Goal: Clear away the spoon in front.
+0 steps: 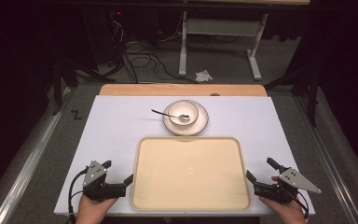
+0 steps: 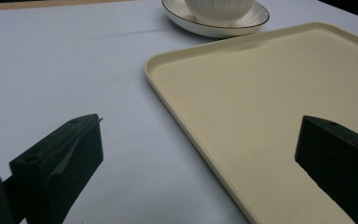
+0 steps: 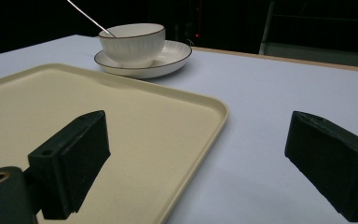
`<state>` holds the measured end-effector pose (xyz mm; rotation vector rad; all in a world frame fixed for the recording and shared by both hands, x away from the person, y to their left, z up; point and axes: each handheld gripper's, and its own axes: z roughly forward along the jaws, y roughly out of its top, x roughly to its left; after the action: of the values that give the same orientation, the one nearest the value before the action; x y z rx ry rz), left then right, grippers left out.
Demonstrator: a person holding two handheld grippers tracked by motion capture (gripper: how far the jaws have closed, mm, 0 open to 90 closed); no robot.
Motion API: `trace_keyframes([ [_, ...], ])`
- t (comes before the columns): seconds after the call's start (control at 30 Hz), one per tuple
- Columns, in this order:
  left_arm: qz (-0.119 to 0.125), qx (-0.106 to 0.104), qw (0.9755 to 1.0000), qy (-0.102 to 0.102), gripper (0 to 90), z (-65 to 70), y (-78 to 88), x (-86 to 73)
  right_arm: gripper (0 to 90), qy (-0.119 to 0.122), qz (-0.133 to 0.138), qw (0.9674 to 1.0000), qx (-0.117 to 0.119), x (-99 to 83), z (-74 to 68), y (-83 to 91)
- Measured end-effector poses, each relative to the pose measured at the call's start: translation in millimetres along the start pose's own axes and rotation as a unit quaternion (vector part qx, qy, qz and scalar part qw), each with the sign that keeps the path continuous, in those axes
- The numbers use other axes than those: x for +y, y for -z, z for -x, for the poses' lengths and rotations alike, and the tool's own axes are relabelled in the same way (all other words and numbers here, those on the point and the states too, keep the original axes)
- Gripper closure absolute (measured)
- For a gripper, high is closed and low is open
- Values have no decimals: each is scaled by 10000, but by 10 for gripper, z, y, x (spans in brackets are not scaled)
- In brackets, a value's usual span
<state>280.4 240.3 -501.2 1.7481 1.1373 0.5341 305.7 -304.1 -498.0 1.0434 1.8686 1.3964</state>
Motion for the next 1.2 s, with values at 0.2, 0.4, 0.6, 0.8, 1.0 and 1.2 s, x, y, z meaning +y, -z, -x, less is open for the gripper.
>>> trace_keyframes([
  [0.2,135,59,9999,42,3,4,18,27,75,-3,-4,10000,-12,4,13,-3],
  [0.4,18,-72,9998,167,3,2,-31,32,86,95,-27,9999,-73,1,13,-2],
  [0.6,-155,-141,9998,-62,0,54,-88,65,83,111,-36,9999,-70,10,39,-8],
  [0.8,-122,-289,9995,-107,0,143,-113,187,88,169,-18,9998,-77,10,18,-4],
  [1.0,-7,-250,9996,-134,5,156,-158,361,88,149,-18,9999,-84,12,0,0],
  [1.2,-106,-228,9996,-156,8,179,-247,444,87,152,-17,9998,-109,10,-4,8],
])
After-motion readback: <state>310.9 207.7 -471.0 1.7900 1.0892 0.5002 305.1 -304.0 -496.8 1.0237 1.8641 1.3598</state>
